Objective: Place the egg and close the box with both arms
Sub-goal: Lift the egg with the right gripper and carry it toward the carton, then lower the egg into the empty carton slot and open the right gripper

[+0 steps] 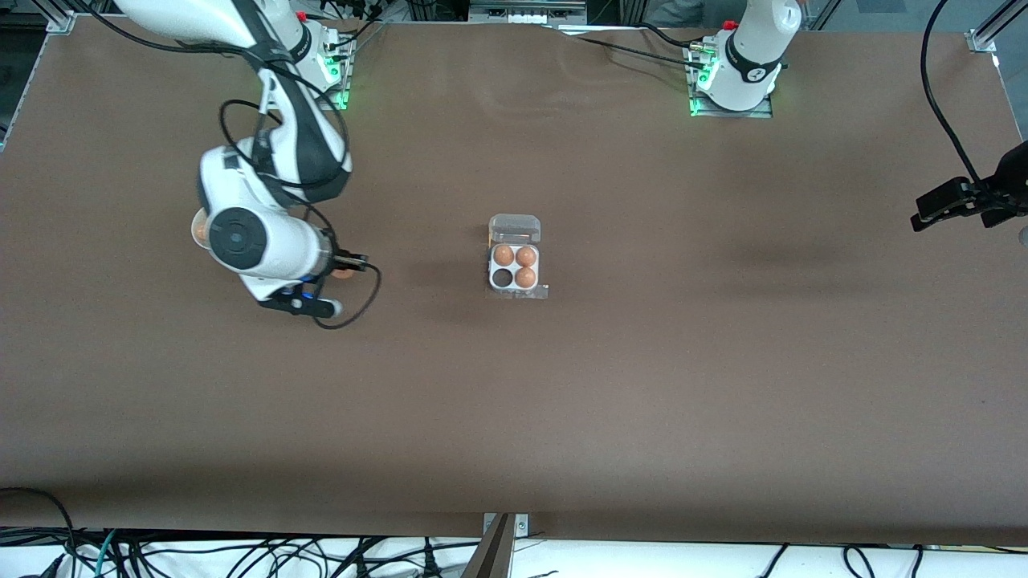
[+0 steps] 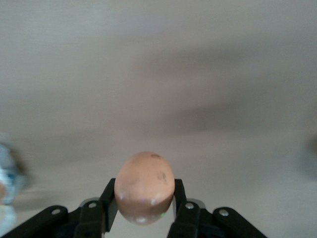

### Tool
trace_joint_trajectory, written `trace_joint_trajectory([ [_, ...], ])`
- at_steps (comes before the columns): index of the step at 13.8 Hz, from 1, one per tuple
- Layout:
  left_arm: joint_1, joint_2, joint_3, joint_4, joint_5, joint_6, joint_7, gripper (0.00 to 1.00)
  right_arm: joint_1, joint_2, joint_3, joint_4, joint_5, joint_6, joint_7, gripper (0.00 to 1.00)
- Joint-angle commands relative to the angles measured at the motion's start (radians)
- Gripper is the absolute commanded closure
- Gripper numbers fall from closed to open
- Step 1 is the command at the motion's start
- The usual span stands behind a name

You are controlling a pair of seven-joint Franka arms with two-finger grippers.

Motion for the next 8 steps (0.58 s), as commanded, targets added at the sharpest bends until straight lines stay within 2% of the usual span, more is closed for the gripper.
trace_joint_trajectory([
  [1,0.002,0.012,-0.003,0.03,0.012,-0.017,0.0,0.0,0.101,0.137,-0.008,0.183,0.054,-0.029,0.177,0.66],
  [4,0.004,0.012,-0.003,0.03,0.012,-0.017,0.0,0.0,0.193,0.224,-0.008,0.289,0.06,-0.024,0.355,0.66],
  [8,0.002,0.012,-0.003,0.03,0.012,-0.017,0.0,0.0,0.29,0.269,-0.007,0.309,0.09,0.059,0.497,0.66],
])
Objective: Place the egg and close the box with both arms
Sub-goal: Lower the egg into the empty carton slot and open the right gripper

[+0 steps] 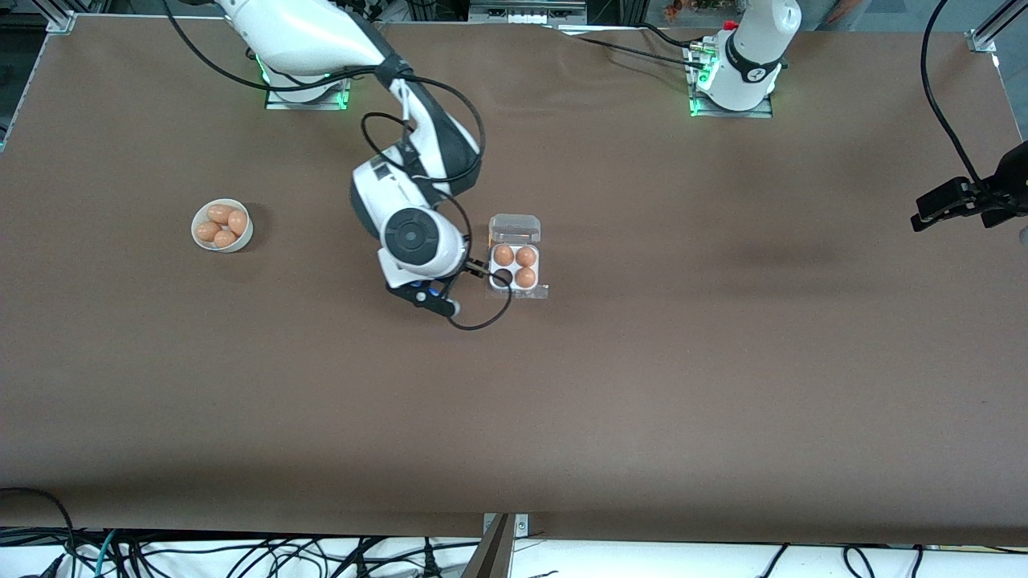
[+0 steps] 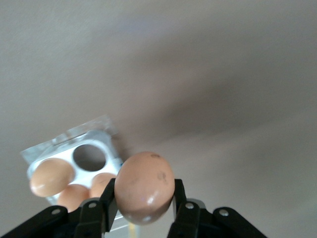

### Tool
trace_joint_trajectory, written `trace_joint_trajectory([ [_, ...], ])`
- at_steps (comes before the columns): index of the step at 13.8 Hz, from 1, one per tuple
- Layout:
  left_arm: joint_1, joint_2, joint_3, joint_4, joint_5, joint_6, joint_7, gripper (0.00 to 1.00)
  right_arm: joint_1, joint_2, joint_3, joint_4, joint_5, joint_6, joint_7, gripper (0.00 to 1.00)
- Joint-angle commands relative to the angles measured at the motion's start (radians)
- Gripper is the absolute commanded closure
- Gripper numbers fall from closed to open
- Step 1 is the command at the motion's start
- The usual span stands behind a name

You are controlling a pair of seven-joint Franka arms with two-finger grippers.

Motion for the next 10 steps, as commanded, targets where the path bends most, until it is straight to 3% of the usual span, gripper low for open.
trace_joint_trajectory([
  [1,0.002,0.012,-0.003,0.03,0.012,-0.017,0.0,0.0,0.053,0.041,-0.008,0.041,0.066,0.053,0.083,0.66],
  [4,0.002,0.012,-0.003,0.03,0.012,-0.017,-0.003,0.0,0.073,0.064,-0.008,0.041,0.108,0.124,0.105,0.66],
  [10,0.002,0.012,-0.003,0.03,0.012,-0.017,-0.005,0.0,0.089,0.105,-0.007,0.039,0.108,0.196,0.099,0.66],
])
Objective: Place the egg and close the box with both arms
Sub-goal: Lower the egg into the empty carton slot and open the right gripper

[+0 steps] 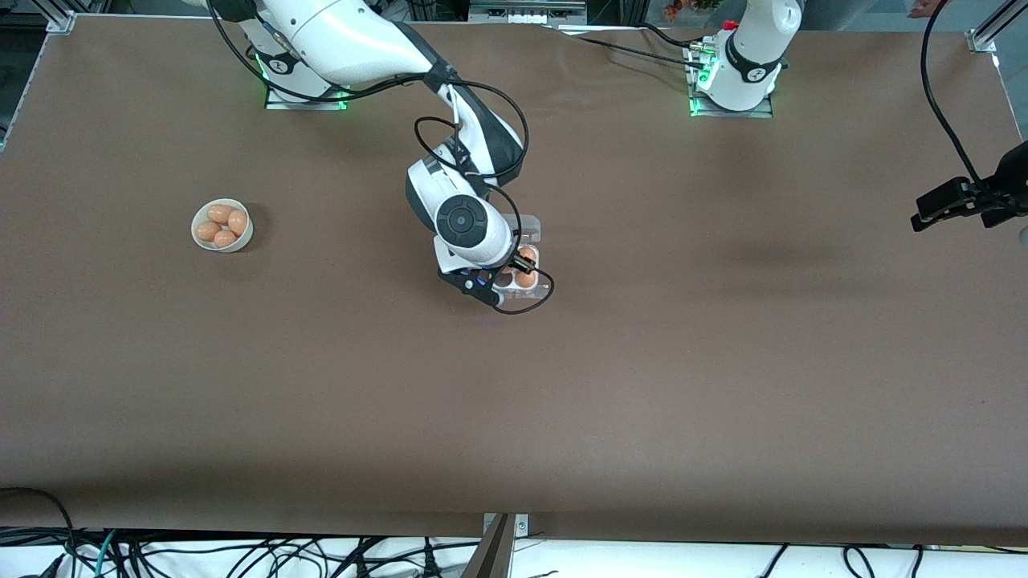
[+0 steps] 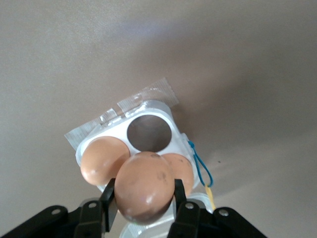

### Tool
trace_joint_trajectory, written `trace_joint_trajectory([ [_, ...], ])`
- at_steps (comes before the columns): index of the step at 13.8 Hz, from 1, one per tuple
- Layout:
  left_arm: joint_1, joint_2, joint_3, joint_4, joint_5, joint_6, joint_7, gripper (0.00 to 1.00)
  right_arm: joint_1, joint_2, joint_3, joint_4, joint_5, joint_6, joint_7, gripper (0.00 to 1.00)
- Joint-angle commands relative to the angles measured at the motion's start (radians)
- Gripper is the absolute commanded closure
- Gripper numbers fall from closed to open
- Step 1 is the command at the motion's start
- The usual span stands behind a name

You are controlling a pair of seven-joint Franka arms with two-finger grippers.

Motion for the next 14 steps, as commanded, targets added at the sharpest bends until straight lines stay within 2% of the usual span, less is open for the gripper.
trace_joint_trajectory([
  [1,0.002,0.012,-0.005,0.03,0.012,-0.017,-0.005,0.0,0.009,0.022,-0.006,0.033,0.016,0.005,0.0,0.66],
  [4,0.002,0.012,-0.005,0.028,0.012,-0.017,-0.006,0.0,0.011,0.031,-0.006,0.034,0.016,0.005,-0.003,0.65],
  [6,-0.001,0.012,-0.005,0.028,0.01,-0.017,-0.008,0.0,0.009,0.034,-0.008,0.034,0.014,0.005,-0.004,0.55],
  [7,-0.001,0.012,-0.006,0.028,0.01,-0.017,-0.008,0.0,0.009,0.039,-0.008,0.034,0.014,0.006,0.0,0.38],
  [8,-0.003,0.013,-0.006,0.028,0.01,-0.017,-0.009,0.0,0.009,0.039,-0.009,0.034,0.011,0.009,0.003,0.26],
  [9,-0.004,0.012,-0.006,0.028,0.01,-0.017,-0.009,0.0,0.009,0.037,-0.009,0.034,0.01,0.02,0.008,0.0],
  [14,-0.012,0.012,-0.006,0.028,0.01,-0.017,-0.011,0.0,-0.004,0.022,-0.021,0.065,0.008,0.011,0.003,0.0],
])
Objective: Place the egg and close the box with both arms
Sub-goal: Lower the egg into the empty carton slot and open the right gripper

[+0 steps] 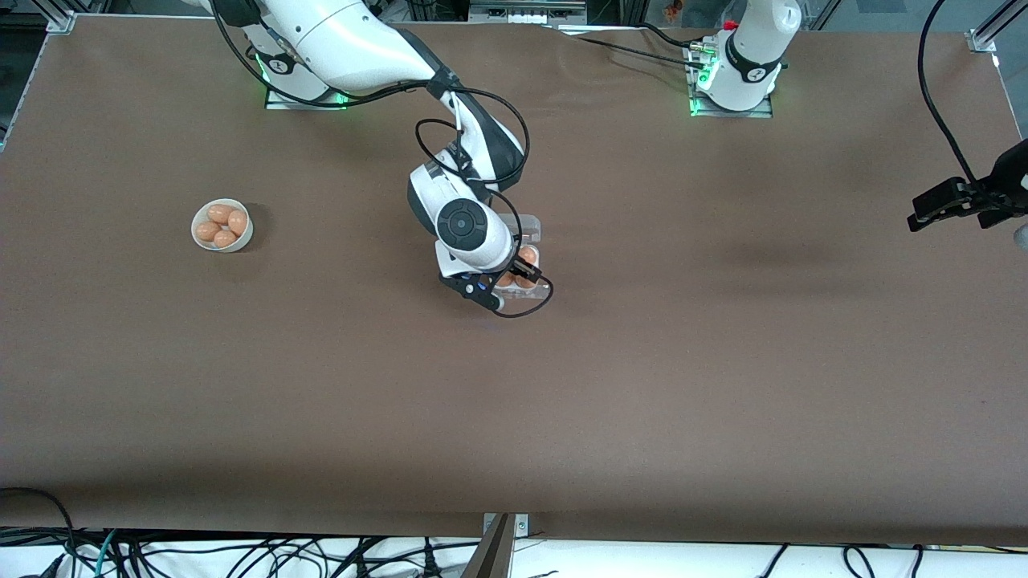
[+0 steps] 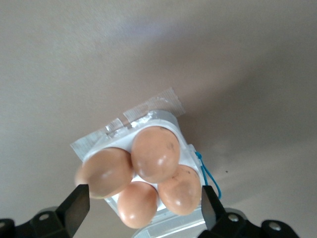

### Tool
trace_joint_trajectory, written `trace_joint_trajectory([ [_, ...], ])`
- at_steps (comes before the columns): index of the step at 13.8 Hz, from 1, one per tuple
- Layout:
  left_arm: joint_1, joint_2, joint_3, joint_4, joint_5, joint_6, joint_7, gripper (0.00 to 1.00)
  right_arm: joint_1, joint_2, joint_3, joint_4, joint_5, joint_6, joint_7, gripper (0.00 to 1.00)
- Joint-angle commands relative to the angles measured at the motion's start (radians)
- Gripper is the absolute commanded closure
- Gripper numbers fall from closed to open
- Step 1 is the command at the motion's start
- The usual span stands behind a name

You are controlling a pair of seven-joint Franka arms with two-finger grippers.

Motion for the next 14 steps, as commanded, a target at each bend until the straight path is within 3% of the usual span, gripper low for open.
trace_joint_trajectory([
  [1,-0.009,0.011,-0.002,0.028,0.01,-0.017,-0.015,0.0,-0.011,0.003,-0.015,0.055,0.007,-0.01,0.002,0.0],
  [4,-0.011,0.015,-0.022,0.025,-0.007,-0.019,-0.026,0.0,-0.033,-0.026,-0.058,0.055,0.004,-0.012,-0.012,0.0],
  [10,-0.012,0.103,-0.212,0.025,-0.062,-0.022,-0.155,0.0,-0.102,-0.095,-0.13,0.055,0.002,-0.137,-0.165,0.0],
  [12,-0.012,0.129,-0.29,0.027,-0.105,-0.022,-0.25,0.2,-0.12,-0.123,-0.183,0.055,0.004,-0.197,-0.248,0.0],
  [14,-0.014,0.155,-0.326,0.027,-0.2,-0.022,-0.313,0.45,-0.12,-0.149,-0.257,0.055,0.004,-0.266,-0.343,0.0],
])
